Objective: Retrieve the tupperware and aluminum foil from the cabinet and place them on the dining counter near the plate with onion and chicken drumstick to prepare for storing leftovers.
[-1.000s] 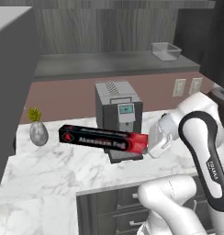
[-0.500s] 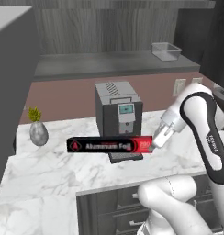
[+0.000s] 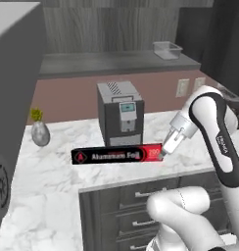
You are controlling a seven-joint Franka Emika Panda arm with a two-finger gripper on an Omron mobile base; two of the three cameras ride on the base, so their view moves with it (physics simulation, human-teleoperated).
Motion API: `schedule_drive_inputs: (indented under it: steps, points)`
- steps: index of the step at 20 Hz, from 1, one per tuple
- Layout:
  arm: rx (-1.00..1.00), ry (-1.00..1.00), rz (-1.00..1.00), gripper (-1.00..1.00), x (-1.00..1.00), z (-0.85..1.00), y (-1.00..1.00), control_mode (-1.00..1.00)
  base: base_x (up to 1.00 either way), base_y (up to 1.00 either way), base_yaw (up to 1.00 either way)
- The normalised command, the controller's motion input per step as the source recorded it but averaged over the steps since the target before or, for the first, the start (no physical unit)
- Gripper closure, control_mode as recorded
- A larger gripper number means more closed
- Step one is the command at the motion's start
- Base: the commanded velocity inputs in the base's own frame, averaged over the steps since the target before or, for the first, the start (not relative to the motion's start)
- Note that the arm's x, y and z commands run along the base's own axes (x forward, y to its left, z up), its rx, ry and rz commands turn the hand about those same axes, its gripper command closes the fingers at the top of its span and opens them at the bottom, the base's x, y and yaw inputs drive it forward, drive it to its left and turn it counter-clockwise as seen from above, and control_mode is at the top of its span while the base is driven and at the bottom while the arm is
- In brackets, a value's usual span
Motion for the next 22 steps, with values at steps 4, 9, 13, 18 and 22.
schedule_drive_inputs:
  steps: [4,9,13,18,22]
  points:
    - [0.00,0.00,0.00,1.00,0.00,0.00,0.00,1.00,-1.00,-0.11,-0.24]
    - [0.00,0.00,0.00,1.00,0.00,0.00,0.00,1.00,-0.78,-0.49,-0.52]
    - [0.00,0.00,0.00,1.00,0.00,0.00,0.00,1.00,-0.15,-0.33,-0.77]
    - [0.00,0.00,0.00,1.00,0.00,0.00,0.00,1.00,0.00,-0.13,-0.87]
    - [0.00,0.00,0.00,1.00,0.00,0.00,0.00,1.00,0.00,-0.10,-0.87]
